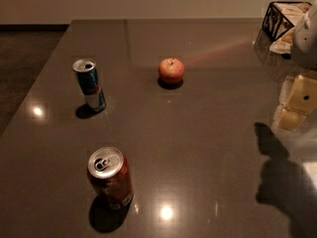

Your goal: Move redbull can near coke can

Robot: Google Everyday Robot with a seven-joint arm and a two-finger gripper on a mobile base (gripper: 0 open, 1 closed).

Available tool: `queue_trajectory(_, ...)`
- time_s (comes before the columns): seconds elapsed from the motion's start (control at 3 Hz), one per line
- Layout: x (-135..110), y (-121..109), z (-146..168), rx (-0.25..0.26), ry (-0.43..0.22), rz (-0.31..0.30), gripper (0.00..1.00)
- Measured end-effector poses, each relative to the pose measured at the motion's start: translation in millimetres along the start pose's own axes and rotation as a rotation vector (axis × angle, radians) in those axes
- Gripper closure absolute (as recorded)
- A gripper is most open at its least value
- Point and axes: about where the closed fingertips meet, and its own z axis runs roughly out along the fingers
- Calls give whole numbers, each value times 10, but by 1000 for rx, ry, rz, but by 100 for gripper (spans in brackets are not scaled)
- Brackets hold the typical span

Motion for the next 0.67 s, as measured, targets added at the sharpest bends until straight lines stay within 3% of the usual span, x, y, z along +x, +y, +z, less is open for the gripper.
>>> queue_trajectory(0.67, -139, -42, 13, -21, -37, -7, 0)
